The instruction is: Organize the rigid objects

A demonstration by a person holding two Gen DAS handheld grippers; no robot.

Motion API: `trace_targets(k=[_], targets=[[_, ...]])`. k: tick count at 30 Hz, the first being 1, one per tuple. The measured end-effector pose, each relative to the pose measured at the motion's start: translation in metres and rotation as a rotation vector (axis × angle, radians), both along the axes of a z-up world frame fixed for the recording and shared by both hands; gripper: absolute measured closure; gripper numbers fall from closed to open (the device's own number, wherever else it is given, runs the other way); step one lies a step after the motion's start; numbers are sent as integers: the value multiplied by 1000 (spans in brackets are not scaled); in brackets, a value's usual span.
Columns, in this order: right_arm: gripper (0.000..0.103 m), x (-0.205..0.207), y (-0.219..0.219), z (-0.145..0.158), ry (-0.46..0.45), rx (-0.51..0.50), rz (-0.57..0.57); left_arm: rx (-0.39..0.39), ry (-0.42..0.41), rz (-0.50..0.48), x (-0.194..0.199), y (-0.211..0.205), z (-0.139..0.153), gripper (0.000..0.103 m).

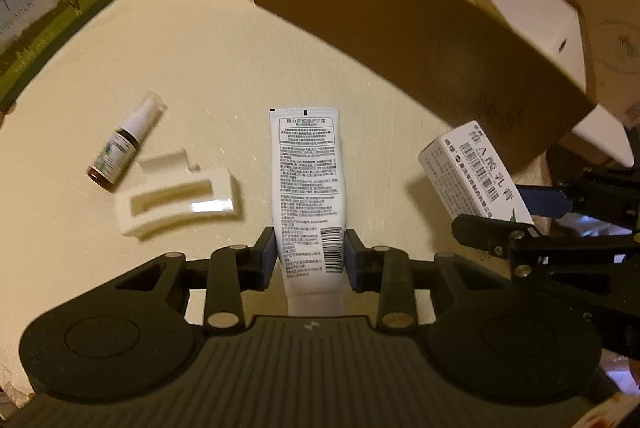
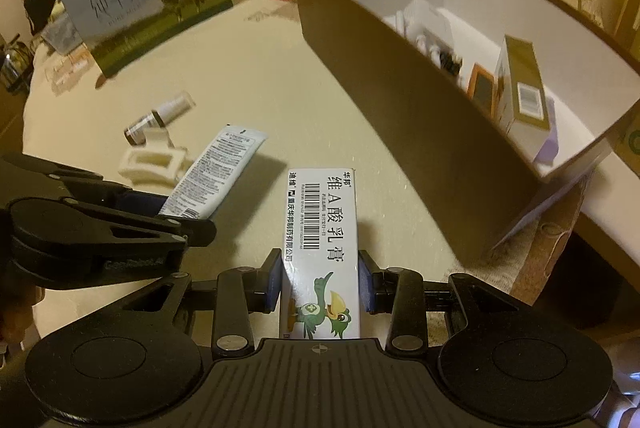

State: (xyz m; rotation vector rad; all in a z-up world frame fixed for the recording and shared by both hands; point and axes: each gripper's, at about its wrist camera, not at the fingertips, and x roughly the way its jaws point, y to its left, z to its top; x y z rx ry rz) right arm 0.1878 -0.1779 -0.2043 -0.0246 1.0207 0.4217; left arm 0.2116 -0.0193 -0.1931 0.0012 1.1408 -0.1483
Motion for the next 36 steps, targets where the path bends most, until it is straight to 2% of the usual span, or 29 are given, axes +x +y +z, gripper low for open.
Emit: trace_targets(k=[5, 13, 21, 26, 31, 36], targets=[[68, 5, -1, 23, -45, 27, -2, -29, -63, 30, 6, 4, 34, 73], [68, 18, -14, 64, -135, 57, -16, -68, -131, 21, 32, -11, 83, 73], [68, 54, -46, 99, -190, 90, -113, -132, -186, -5, 70, -43, 116, 73], [68, 77, -74, 108, -183, 88, -239, -143, -213, -72, 97, -71, 124, 73], [68, 92, -98, 106, -139, 95, -375, -147, -211, -131, 123, -100, 118, 73], [68, 104, -107, 99, -111, 95, -405, -136, -192, -155, 144, -114, 102, 73]])
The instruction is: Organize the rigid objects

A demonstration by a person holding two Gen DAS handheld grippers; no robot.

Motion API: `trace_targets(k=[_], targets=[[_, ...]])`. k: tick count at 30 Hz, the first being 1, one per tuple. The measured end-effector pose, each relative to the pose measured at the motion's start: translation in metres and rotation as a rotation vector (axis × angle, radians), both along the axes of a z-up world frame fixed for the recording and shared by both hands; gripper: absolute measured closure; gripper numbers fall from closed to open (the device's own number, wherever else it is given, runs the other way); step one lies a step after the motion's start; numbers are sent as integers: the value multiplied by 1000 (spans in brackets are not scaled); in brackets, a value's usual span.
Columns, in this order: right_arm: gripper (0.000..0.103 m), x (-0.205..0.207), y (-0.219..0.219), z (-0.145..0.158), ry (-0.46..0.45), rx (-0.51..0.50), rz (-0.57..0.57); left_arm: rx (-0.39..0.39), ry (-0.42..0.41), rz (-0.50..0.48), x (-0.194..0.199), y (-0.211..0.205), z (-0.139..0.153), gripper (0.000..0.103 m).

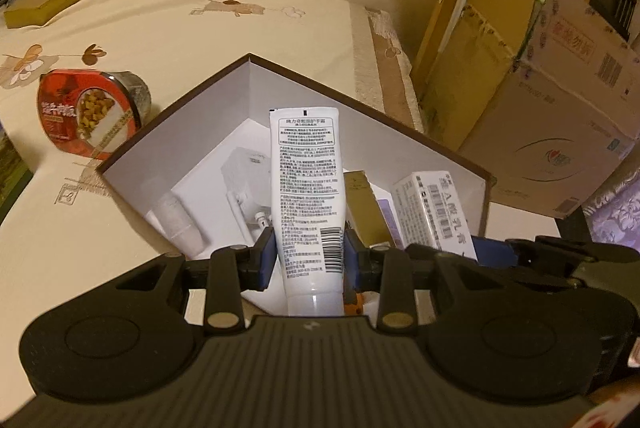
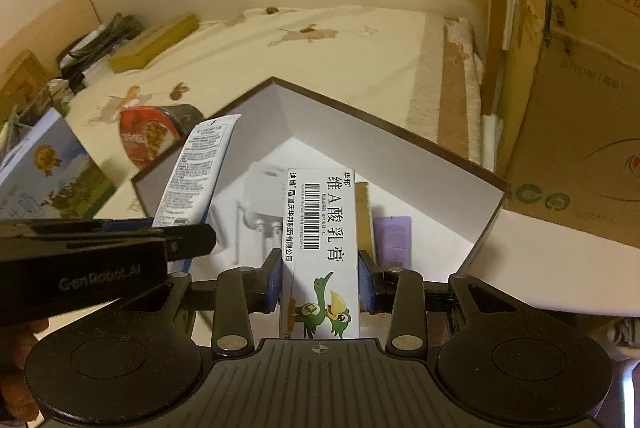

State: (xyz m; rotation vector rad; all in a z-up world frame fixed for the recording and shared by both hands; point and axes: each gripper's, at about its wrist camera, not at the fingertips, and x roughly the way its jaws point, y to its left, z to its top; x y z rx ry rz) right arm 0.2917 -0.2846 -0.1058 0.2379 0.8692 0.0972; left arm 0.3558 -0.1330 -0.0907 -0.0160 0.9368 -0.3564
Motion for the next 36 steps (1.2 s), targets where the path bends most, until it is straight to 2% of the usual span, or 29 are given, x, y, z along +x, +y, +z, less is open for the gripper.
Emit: trace_targets(k=[5, 16, 36], targets=[[68, 10, -2, -10, 22, 10, 4, 36, 28, 4, 16, 0, -15, 73], [68, 20, 1, -22, 42, 16, -3, 41, 61, 14, 32, 5, -33, 72], [68, 24, 6, -25, 59, 37, 3, 95, 51, -3, 29, 17, -30, 71]])
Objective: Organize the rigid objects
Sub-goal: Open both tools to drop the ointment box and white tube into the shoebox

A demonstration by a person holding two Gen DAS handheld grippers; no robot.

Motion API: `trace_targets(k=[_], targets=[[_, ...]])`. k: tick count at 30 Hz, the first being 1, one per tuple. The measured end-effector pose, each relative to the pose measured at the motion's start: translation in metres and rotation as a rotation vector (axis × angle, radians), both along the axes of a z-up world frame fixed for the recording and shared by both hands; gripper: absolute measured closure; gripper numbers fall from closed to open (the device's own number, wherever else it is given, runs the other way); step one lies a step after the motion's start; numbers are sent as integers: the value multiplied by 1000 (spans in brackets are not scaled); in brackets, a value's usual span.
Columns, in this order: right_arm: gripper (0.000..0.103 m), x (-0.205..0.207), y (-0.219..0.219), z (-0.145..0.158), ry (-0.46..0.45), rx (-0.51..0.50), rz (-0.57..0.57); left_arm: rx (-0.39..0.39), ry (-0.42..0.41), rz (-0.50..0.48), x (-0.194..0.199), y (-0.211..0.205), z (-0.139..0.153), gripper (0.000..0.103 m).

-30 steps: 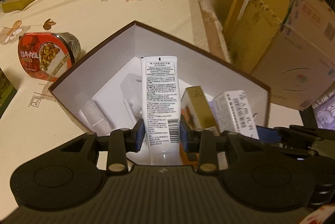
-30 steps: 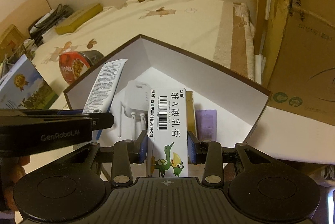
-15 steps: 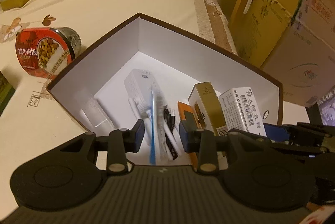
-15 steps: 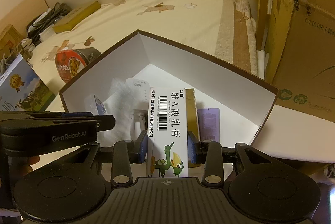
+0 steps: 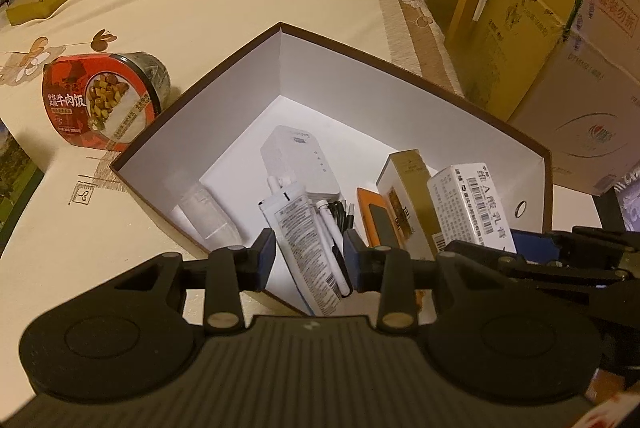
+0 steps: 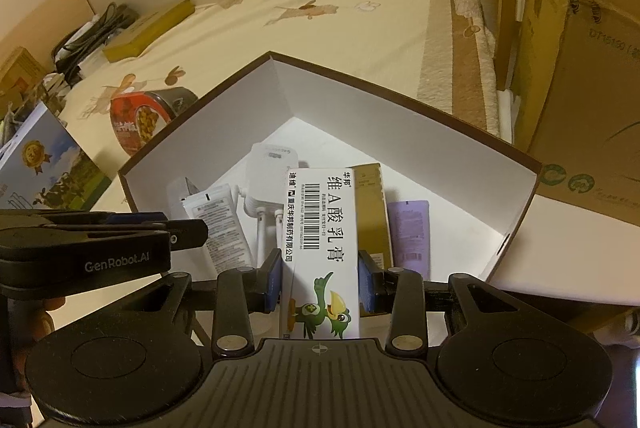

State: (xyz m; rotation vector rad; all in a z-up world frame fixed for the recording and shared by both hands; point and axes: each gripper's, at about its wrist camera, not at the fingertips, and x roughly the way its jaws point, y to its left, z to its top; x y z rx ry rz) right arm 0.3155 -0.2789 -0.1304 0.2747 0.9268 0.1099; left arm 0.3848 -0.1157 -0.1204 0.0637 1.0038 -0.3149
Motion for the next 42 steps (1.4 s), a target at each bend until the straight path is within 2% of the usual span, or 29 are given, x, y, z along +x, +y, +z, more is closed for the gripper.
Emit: trace_targets(k=[10, 17, 22, 34, 42], targets=[[68, 2, -2, 3, -29, 59, -16, -4, 1, 1, -3, 5, 1, 68], [65, -3, -1, 7, -26, 43, -1, 3, -10, -11, -9, 5, 4, 64], [51, -11, -2, 4, -14, 29, -10, 3, -10, -12, -11, 4, 5, 62], [38, -22, -8, 9, -17, 6, -34, -10, -29, -3, -16, 8, 14, 54], [33, -30, -7, 13, -27, -4, -39, -23, -38, -1, -25, 12, 20, 51]])
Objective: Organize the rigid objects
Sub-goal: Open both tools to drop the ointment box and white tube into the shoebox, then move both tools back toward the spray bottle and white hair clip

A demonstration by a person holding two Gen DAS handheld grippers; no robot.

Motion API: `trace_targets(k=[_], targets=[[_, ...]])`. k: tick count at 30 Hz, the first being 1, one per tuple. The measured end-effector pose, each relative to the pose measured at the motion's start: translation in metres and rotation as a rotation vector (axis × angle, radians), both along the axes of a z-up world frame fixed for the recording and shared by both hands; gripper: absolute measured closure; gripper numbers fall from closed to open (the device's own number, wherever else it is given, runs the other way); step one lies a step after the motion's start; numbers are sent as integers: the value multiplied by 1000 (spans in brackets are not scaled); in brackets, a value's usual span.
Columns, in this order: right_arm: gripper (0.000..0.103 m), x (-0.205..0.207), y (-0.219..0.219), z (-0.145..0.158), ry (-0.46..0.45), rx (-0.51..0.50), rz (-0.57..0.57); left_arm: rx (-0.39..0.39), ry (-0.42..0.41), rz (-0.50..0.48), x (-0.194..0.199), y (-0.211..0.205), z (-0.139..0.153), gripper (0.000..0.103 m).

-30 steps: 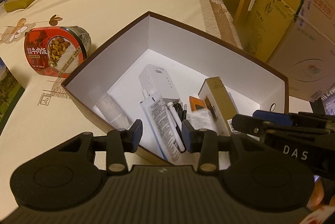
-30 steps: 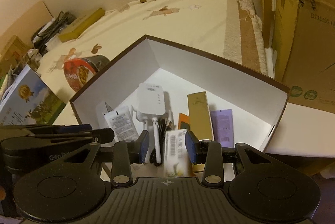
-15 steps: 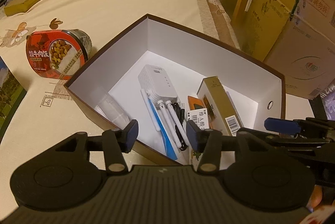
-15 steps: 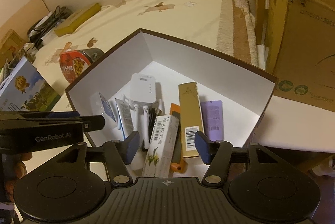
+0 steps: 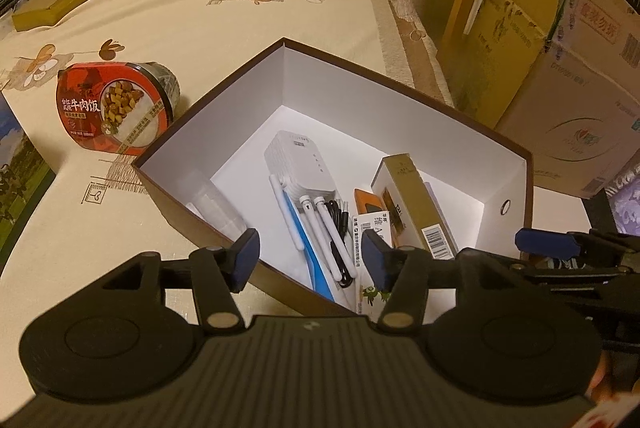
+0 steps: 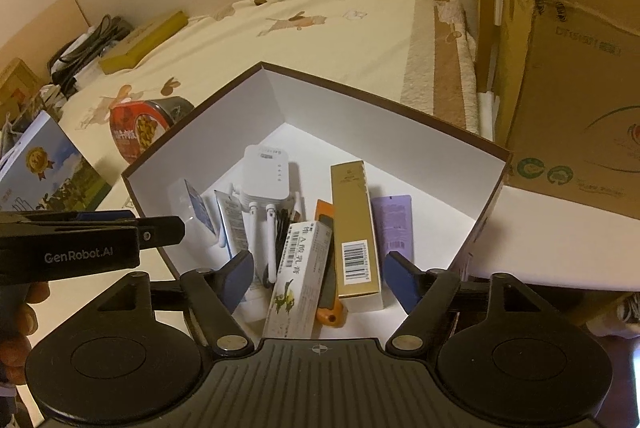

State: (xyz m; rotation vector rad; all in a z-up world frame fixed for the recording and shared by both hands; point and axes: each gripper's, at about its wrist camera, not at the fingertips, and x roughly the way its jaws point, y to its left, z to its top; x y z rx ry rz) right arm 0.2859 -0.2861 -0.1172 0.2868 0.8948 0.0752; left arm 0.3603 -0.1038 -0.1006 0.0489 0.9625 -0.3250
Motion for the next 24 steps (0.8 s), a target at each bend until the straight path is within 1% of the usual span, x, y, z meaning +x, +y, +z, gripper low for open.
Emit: trace_targets(k=[12, 24], targets=[[32, -15, 5, 10, -30, -14, 13, -22, -18, 26, -18, 17, 9, 51], [32, -37, 20, 19, -43, -19, 63, -48, -17, 54, -56, 42, 17, 51]])
